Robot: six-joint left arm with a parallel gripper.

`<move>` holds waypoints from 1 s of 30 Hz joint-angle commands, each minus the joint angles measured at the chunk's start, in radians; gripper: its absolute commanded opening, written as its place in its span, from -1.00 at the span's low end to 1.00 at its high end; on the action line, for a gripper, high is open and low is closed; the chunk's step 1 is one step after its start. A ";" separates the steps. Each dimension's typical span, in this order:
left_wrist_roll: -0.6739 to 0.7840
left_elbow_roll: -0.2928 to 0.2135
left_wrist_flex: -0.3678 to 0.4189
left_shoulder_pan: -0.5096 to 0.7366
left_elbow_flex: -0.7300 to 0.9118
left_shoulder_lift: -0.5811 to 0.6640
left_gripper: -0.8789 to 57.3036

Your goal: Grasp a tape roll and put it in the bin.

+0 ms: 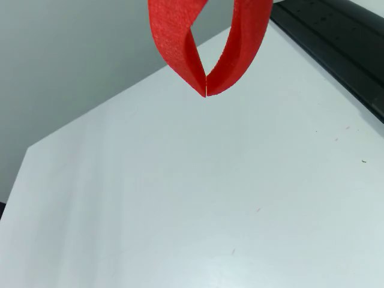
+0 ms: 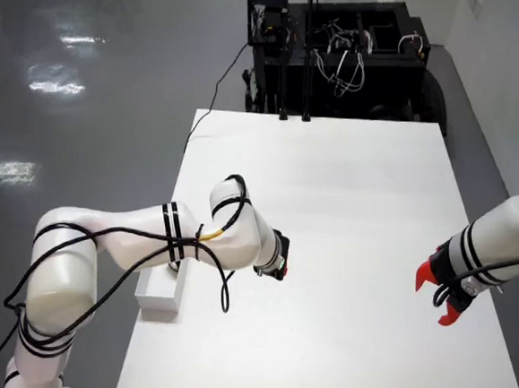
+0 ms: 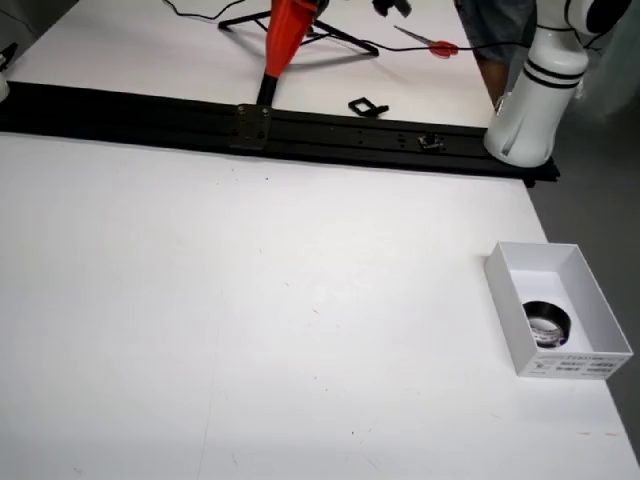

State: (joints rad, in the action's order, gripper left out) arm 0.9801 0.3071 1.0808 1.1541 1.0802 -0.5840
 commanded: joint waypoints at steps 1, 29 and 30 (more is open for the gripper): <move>0.000 -0.002 0.002 -0.033 0.000 0.001 -0.97; 0.000 -0.002 0.002 0.006 0.000 0.001 -0.97; 0.000 -0.002 0.002 0.006 0.000 0.001 -0.97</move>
State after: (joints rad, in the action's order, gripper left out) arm 0.9802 0.3053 1.0830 1.1264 1.0798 -0.5828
